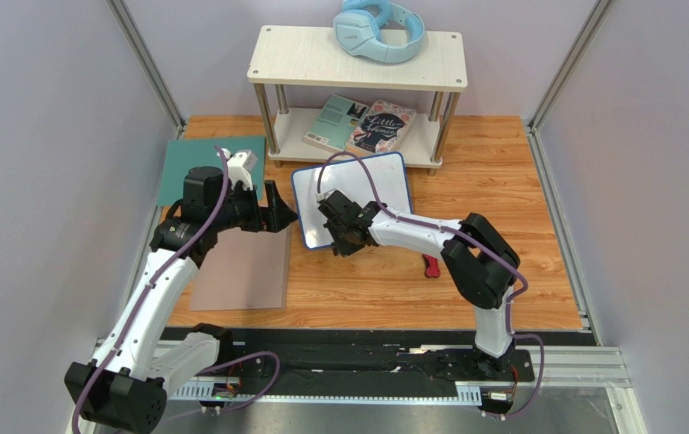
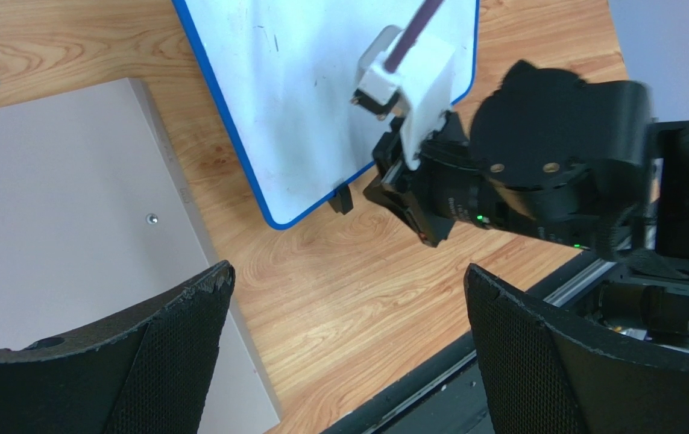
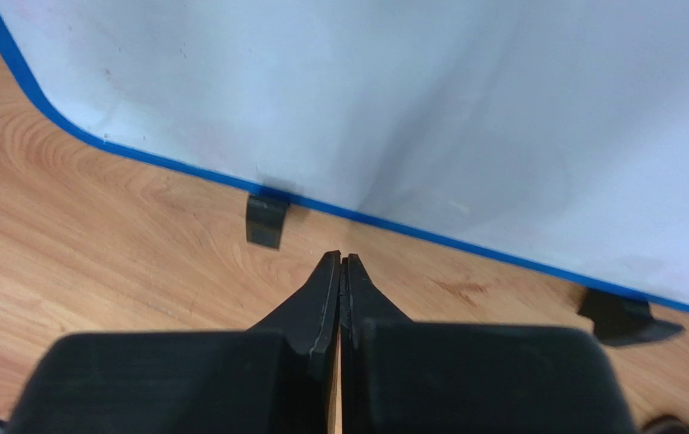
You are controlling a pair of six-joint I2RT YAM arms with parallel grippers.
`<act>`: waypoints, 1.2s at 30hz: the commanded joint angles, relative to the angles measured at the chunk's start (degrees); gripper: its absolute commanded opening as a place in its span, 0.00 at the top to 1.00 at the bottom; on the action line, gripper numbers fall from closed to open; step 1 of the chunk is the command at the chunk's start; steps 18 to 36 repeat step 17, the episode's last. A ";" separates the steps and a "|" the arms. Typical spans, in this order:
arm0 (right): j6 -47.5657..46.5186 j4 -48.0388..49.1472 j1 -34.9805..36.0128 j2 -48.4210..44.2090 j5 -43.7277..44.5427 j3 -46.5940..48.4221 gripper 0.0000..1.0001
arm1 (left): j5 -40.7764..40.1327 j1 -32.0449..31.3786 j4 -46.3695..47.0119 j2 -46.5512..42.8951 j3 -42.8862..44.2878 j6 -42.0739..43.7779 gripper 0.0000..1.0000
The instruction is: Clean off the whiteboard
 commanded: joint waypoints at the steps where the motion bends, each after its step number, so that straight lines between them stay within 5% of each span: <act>1: -0.32 -2.44 -0.13 -10.70 3.26 -1.21 1.00 | 0.35 -0.04 -1.72 -0.61 2.35 -0.03 0.01; 5: 0.29 -4.72 -0.31 -21.87 3.97 -4.99 0.95 | 0.80 -0.04 -3.91 -0.70 3.40 0.76 0.01; 7: 0.90 -6.21 -0.66 -30.19 4.58 -7.54 0.65 | 0.98 -0.04 -4.53 -0.97 3.76 0.85 0.01; 8: 1.52 -6.40 -0.84 -33.73 4.67 -8.59 0.32 | 0.97 -0.12 -5.58 -1.40 4.45 1.02 0.01; 11: 2.31 -6.22 -1.28 -47.05 5.63 -12.46 0.00 | 0.45 -0.04 -6.99 -2.89 5.86 1.46 0.01; 17: 3.54 -8.94 -1.80 -62.58 11.69 -13.27 0.00 | 3.61 -0.04 -7.17 -6.58 7.36 1.56 0.01; 36: 3.54 -8.94 -1.80 -62.58 11.69 -13.27 0.00 | 3.61 -0.04 -7.17 -6.58 7.36 1.56 0.01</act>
